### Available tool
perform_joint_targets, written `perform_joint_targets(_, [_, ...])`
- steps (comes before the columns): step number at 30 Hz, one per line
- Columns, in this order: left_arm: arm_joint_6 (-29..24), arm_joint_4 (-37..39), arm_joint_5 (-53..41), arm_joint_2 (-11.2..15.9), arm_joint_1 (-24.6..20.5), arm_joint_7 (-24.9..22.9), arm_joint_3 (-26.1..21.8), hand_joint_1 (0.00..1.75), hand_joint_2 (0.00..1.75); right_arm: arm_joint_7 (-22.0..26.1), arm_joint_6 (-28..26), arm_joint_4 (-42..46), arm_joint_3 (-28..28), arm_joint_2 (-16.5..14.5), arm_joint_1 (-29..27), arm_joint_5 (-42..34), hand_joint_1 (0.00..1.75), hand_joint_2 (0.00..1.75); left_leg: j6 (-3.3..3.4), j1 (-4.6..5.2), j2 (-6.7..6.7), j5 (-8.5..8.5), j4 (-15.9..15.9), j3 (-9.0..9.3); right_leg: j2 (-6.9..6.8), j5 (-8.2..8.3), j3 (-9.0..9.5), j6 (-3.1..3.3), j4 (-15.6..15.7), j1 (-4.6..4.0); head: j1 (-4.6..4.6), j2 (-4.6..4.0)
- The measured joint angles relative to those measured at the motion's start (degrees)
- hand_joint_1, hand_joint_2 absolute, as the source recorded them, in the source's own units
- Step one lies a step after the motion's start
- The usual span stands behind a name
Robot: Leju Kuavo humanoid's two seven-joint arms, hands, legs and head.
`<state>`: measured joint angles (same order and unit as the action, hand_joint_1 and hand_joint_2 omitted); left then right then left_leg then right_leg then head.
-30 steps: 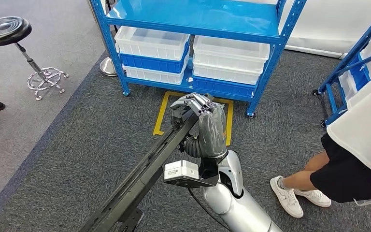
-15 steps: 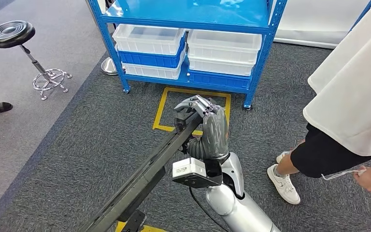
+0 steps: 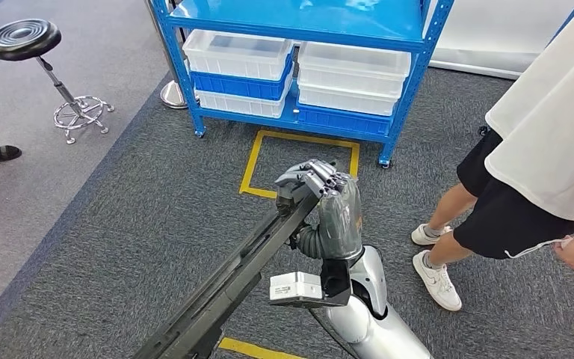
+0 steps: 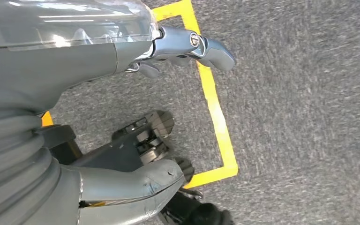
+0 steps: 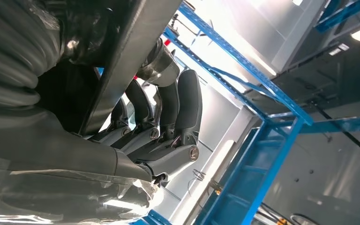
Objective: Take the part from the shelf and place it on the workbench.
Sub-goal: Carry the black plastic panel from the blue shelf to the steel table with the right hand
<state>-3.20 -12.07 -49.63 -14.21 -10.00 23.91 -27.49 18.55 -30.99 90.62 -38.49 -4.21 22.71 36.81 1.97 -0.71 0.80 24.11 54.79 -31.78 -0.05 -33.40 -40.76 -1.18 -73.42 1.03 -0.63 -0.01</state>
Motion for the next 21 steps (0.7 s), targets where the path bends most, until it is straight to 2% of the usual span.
perform_joint_targets(1, [-0.1, 0.0, 0.0, 0.0, 0.1, 0.0, 0.0, 0.0, 1.75, 0.1, 0.0, 0.2, 0.0, 0.2, -0.3, 0.1, 1.75, 1.75, -0.16, -0.1, -0.01, 0.06, 0.5, -0.37, -0.03, 1.1, 0.75, -0.24, 1.1, 0.21, 0.0, 0.0])
perform_joint_targets(3, [-0.1, 0.0, -0.1, 0.0, 0.1, 0.0, 0.1, 0.0, 1.75, 0.3, -0.1, 0.7, 0.0, 0.5, -0.7, 0.2, 1.75, 1.75, -0.81, -0.34, -0.05, 0.47, 1.9, -1.2, -0.07, 4.23, 4.49, -0.64, 7.9, 0.61, 0.0, -0.01])
perform_joint_targets(4, [-0.1, 0.0, -0.1, 0.0, 0.1, 0.0, 0.2, 0.0, 1.75, 0.4, -0.1, 0.9, 0.0, 0.6, -0.7, 0.2, 1.75, 1.75, -1.25, -0.34, -0.08, 0.77, 2.8, -1.7, 0.04, 5.21, 5.93, -0.48, 10.8, 0.64, -0.03, -0.01])
perform_joint_targets(5, [-0.1, 0.0, -0.1, 0.0, 0.0, 0.0, 0.3, 0.0, 1.75, 0.5, -0.1, 1.1, 0.0, 0.7, -0.8, 0.3, 1.75, 1.75, -1.68, -0.33, -0.1, 0.98, 3.4, -2.14, 0.16, 5.56, 6.67, -0.17, 12.5, 0.55, -0.05, -0.01])
perform_joint_targets(7, [-0.2, 0.0, -0.1, 0.0, 0.0, 0.0, 0.5, 0.0, 1.75, 0.6, -0.2, 1.4, 0.0, 0.8, -1.1, 0.4, 1.75, 1.75, -2.34, -0.31, -0.12, 1.03, 4.0, -2.59, 0.44, 5.58, 6.46, 0.82, 12.8, 0.17, -0.09, 0.01])
perform_joint_targets(9, [-0.3, 0.0, -0.3, 0.0, 0.0, 0.0, 0.7, 0.0, 1.75, 0.9, -0.3, 1.7, 0.0, 0.9, -1.3, 0.4, 1.75, 1.75, -2.85, -0.55, -0.16, 1.4, 4.3, -2.84, 0.51, 5.93, 6.38, 1.62, 13.0, 0.21, -0.08, 0.01])
perform_joint_targets(11, [-0.5, 0.0, -0.4, 0.0, 0.0, 0.0, 0.8, 0.0, 1.75, 1.3, -0.6, 2.1, 0.0, 0.9, -1.5, 0.2, 1.75, 1.75, -3.28, -0.65, -0.24, 3.97, 7.8, -4.29, 0.62, 6.34, 6.3, 2.3, 13.3, 0.39, -0.09, 0.01])
perform_joint_targets(13, [-0.6, 0.0, -0.6, 0.0, 0.1, 0.0, 0.8, 0.0, 1.75, 1.5, -0.9, 2.4, 0.0, 0.9, -2.0, 0.0, 1.75, 1.75, -3.57, -0.65, -0.27, 7.87, 14.8, -7.11, 0.84, 6.55, 6.02, 2.62, 13.3, 0.31, -0.1, 0.0])
perform_joint_targets(14, [-0.6, 0.0, -0.6, 0.0, 0.2, 0.0, 0.8, 0.0, 1.75, 1.7, -1.0, 2.5, 0.0, 0.9, -2.3, -0.1, 1.75, 1.75, -3.63, -0.65, -0.28, 9.22, 18.1, -8.43, 1.07, 6.63, 5.84, 2.67, 13.2, 0.25, -0.09, 0.0])
perform_joint_targets(15, [-0.7, 0.0, -0.6, 0.0, 0.3, 0.0, 0.8, 0.0, 1.75, 1.8, -1.1, 2.5, 0.0, 0.9, -2.6, -0.2, 1.75, 1.75, -3.61, -0.65, -0.29, 9.65, 19.9, -9.01, 1.4, 6.7, 5.68, 2.67, 13.2, 0.22, -0.1, 0.0])
perform_joint_targets(16, [-0.7, 0.0, -0.6, 0.0, 0.4, 0.0, 0.8, 0.0, 1.75, 1.9, -1.1, 2.6, 0.0, 1.0, -2.9, -0.3, 1.75, 1.75, -3.5, -0.64, -0.34, 9.08, 19.7, -8.63, 1.82, 6.78, 5.57, 2.61, 13.1, 0.2, -0.09, 0.0])
perform_joint_targets(17, [-0.8, 0.0, -0.6, 0.0, 0.5, 0.0, 0.8, 0.0, 1.75, 2.0, -1.2, 2.7, 0.0, 1.0, -3.1, -0.4, 1.75, 1.75, -3.29, -0.64, -0.52, 7.6, 17.3, -7.16, 2.32, 6.87, 5.51, 2.51, 13.1, 0.2, -0.09, 0.0])
perform_joint_targets(18, [-0.8, 0.0, -0.6, 0.1, 0.6, 0.1, 0.8, 0.0, 1.75, 2.2, -1.2, 2.8, 0.0, 1.0, -3.3, -0.6, 1.75, 1.75, -2.97, -0.64, -1.17, 5.7, 13.3, -4.95, 2.83, 6.96, 5.49, 2.37, 13.0, 0.23, -0.09, 0.01])
perform_joint_targets(20, [-0.9, 0.0, -0.6, 0.2, 0.6, 0.1, 0.8, 0.0, 1.75, 2.4, -1.3, 3.2, 0.1, 1.0, -3.4, -0.7, 1.75, 1.75, -2.29, -0.57, -3.7, 3.51, 6.1, -1.11, 3.74, 7.28, 5.33, 1.87, 13.1, 0.37, -0.1, 0.01])
perform_joint_targets(21, [-1.0, 0.0, -0.6, 0.2, 0.6, 0.2, 0.8, 0.0, 1.75, 2.5, -1.3, 3.4, 0.1, 1.0, -3.5, -0.7, 1.75, 1.75, -2.05, -0.45, -4.64, 3.22, 4.2, -0.16, 4.17, 7.51, 5.17, 1.51, 13.2, 0.53, -0.1, 0.01])
